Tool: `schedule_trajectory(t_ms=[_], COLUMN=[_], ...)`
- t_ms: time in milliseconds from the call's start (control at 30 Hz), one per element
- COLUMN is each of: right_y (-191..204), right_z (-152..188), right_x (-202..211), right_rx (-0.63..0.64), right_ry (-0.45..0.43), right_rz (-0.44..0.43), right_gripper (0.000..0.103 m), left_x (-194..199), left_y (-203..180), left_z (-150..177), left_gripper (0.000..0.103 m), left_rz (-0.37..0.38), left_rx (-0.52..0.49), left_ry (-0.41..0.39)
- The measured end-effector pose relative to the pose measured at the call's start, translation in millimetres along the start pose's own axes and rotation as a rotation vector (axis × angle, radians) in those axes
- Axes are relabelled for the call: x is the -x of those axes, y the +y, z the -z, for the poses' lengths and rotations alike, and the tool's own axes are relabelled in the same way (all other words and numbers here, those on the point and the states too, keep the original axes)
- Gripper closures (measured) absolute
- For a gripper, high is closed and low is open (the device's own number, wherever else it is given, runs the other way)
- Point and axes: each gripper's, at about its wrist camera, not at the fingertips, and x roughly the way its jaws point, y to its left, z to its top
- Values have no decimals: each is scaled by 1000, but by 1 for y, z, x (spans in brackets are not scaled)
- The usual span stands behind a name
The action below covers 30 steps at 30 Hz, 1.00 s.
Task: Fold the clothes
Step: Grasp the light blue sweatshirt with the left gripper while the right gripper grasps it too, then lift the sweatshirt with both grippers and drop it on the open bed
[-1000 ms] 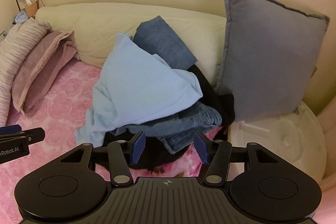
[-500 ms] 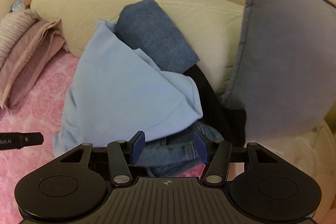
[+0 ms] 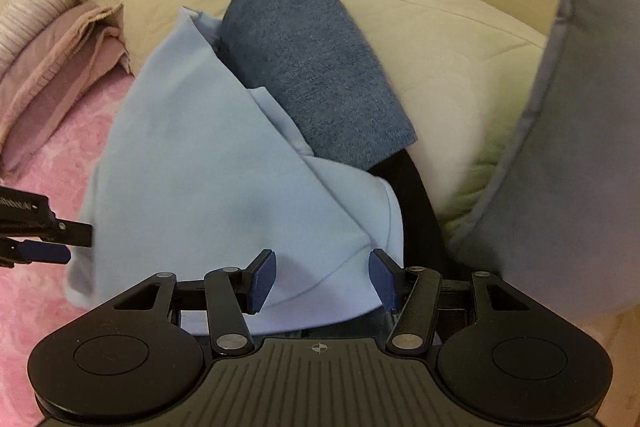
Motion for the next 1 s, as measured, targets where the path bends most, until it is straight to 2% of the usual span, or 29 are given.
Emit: schedule_trajectory(t_ms=[167,233,300,333,367,467,567,700,833,1000], right_y=[-1,-1,0,0,0,10,21,36,56,88], right_z=[-1,0,3,4,5,8,7,2,-9,-26], right_x=[-10,-11,-9,-7,-6,18,44,75,113,168], right_rx=[28,35,40,43,46,83,109,118,122,83], right_ry=[-6,2,12,17,22,-37,-100,-178,-269,-391], right_rz=[22,7,-21,-35,-48,-96,-143,-223,-344,-548], right_gripper=[47,48,77,100,100,101,101,101,102,102], left_x=[-10,-11,-9,-6,-3,18,49,107,177,243], left_y=[14,17,19,18,18,12,8,9,17,46], left_z=[1,3,4,4,4,6,10,21,37,61], left_gripper=[56,78,81,87,90,98,99,102,103,103], left_rz=[99,156,178,181,183,178,171,183,165,131], left_rx=[104,127,150,141,130,80,31,-22,-35,3], left_ry=[4,5,3,-4,-11,-55,-127,-260,-402,-510])
